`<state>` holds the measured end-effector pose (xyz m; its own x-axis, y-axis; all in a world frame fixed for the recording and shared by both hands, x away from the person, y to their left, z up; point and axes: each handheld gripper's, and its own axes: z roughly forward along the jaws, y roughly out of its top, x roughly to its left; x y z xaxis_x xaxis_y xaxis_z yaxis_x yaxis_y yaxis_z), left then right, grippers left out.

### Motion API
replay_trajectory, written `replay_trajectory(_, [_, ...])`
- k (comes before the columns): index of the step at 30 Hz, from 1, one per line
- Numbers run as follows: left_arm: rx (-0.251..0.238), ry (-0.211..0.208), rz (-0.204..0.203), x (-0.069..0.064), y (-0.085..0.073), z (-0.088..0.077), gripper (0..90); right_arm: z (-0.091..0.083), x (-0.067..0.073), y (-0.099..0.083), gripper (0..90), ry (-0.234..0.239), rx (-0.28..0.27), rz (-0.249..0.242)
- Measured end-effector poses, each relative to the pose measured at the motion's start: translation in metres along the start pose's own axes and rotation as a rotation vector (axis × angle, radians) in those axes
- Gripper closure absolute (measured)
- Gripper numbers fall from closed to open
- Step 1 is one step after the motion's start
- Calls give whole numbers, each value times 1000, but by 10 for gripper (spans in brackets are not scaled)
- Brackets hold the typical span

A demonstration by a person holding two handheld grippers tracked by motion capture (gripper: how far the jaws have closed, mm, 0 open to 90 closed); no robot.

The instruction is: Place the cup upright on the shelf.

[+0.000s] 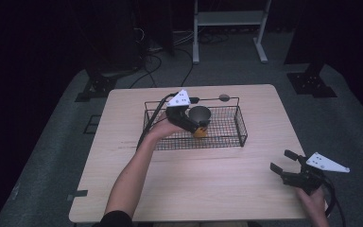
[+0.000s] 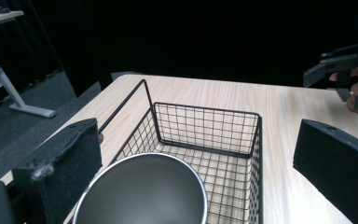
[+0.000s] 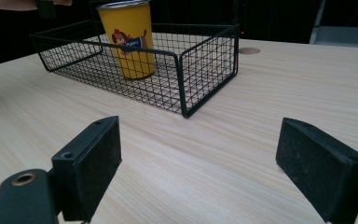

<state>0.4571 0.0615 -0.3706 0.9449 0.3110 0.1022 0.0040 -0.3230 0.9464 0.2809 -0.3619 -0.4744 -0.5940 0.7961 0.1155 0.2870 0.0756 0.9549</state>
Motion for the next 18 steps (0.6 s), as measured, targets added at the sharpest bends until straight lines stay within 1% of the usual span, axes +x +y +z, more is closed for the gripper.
replay_trajectory(6, [-15,5,10,-10,0,-9,3,0,0,0,131,0,0,-2])
replay_trajectory(8, [-14,7,7,-12,-1,-12,3,0,0,0,131,0,2,-2])
replay_trajectory(10, [-35,13,0,-16,-2,-18,3,1,1,0,131,-1,2,-4])
replay_trajectory(18, [-56,16,-1,-25,-5,-27,3,1,1,0,131,-2,5,-9])
